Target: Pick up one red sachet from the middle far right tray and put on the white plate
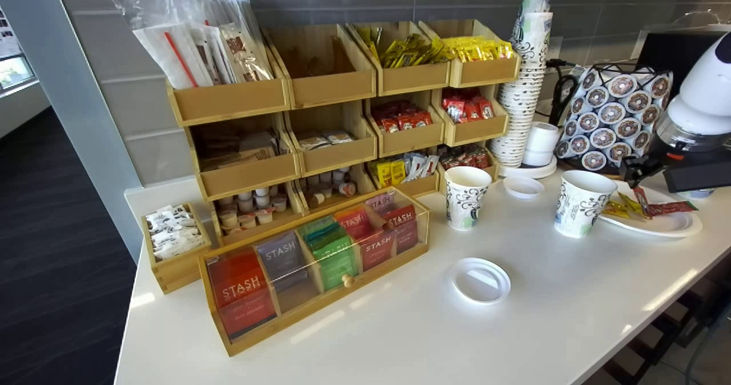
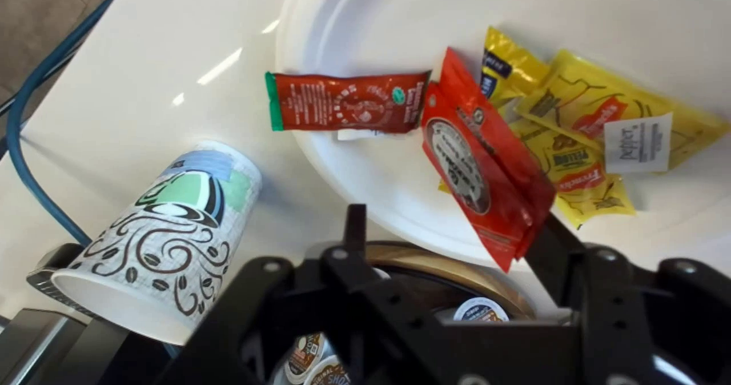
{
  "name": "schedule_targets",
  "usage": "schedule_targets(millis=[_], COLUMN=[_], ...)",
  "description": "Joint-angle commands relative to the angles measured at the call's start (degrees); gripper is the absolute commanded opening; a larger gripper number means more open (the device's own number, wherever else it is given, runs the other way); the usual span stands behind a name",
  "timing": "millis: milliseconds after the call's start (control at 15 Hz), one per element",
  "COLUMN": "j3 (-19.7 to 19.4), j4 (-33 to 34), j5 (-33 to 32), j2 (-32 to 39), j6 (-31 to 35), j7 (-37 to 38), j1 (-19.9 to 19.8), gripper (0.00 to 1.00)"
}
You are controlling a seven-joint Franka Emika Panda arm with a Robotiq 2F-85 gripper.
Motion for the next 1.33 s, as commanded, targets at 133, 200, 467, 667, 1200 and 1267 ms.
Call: schedule_targets(millis=[133,200,467,667,1200,1267], j3=[-11.3,-13.1,-25.0,-31.2,-39.6,-40.1], j4=[-0.9,-1.6,-5.8,-8.4,-6.9,-5.6], j5=[8.9,12.3,31.4,45.3,80.1,82.0], j2=[0.8,0.3,-1.2,-2.7,-18.5,-21.2], j6=[5.1,6.3,8.3,8.1,-4.3,-8.6], j7=[-7.0,-9.7,-25.3,-36.1,-64.5,-67.6], j1=[10.6,12.3,24.1,31.0,45.6,46.0], gripper=[1.0,1.0,1.0,1.0,1.0,1.0])
